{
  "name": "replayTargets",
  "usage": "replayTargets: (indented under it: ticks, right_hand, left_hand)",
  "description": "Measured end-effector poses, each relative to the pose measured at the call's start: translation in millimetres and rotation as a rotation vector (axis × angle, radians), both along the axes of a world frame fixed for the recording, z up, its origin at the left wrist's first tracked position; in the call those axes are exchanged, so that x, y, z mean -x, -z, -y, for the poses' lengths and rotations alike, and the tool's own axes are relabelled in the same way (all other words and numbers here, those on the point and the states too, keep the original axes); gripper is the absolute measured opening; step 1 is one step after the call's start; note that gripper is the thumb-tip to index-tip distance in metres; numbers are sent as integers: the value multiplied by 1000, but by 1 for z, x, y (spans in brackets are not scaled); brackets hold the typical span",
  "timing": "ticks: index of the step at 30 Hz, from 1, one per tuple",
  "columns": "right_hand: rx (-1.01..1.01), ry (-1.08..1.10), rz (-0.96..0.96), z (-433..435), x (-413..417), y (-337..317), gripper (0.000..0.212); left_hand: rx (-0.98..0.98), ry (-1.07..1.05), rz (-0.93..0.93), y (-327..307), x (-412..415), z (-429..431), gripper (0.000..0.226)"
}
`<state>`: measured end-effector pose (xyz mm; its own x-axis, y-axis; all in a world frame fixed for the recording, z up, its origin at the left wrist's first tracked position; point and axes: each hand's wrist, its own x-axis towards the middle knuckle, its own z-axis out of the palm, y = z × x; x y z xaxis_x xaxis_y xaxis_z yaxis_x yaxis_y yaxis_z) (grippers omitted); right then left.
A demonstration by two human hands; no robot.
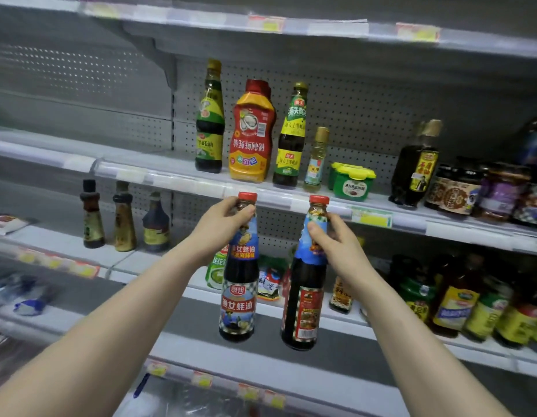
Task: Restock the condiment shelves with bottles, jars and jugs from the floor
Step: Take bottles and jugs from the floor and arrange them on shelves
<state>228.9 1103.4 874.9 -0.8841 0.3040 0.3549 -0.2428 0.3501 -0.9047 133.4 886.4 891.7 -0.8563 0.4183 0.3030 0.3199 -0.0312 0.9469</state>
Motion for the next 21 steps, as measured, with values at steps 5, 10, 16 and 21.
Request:
replayTargets:
  ticks: [5,10,16,21]
  right_hand:
    - [41,79,24,-6,-11,2,35]
    - [9,173,60,-16,-33,7,52]
    - [-11,273,67,-41,-69,12,40]
    - [-7,358,72,-65,-99,10,52]
  left_hand:
    - [-17,93,12,9,2,-21,35]
    - [-37,210,18,21,-1,-59,27]
    - [-42,338,0,27,-24,-118,11]
    - [-29,433,-34,27,-48,-156,13]
